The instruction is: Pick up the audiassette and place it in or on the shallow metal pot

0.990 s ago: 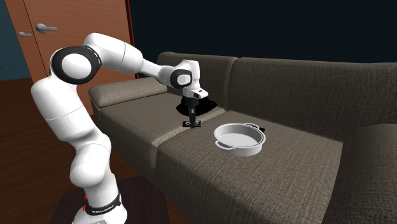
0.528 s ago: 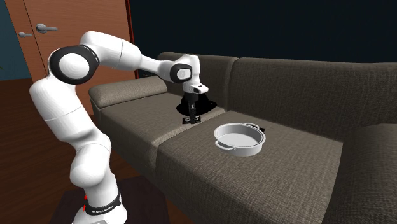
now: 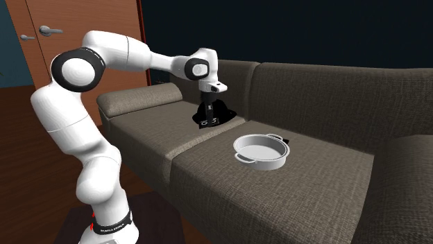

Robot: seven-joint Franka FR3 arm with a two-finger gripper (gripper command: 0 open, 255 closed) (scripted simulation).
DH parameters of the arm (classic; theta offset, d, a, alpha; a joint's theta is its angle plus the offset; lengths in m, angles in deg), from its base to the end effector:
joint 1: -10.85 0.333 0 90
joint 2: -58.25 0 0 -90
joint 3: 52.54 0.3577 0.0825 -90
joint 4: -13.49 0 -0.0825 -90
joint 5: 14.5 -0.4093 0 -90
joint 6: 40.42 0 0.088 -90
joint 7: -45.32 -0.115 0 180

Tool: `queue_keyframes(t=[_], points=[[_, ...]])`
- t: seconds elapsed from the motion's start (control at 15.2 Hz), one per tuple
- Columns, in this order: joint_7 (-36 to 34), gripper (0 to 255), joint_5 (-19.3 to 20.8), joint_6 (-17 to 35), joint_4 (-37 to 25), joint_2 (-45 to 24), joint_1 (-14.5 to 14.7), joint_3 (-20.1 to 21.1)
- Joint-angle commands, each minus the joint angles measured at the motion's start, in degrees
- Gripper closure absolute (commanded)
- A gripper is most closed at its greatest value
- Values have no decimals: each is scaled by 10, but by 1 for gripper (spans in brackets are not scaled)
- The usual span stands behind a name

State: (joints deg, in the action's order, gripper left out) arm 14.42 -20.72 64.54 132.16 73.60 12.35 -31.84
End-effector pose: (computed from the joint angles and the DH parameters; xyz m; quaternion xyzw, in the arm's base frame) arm 0.4513 0.2116 0.5637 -0.9954 0.0951 -0.0035 0.0080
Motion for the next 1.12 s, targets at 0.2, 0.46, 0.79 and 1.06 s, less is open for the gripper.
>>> queue_keyframes(t=[0.2, 0.46, 0.79, 1.06], points=[[-1, 255, 1, -39, -39, 0, -1, -2], [-3, 255, 3, -70, -72, -2, -2, -3], [47, 255, 16, -76, -93, -21, -24, -35], [95, 255, 28, -78, -119, -48, -46, -65]])
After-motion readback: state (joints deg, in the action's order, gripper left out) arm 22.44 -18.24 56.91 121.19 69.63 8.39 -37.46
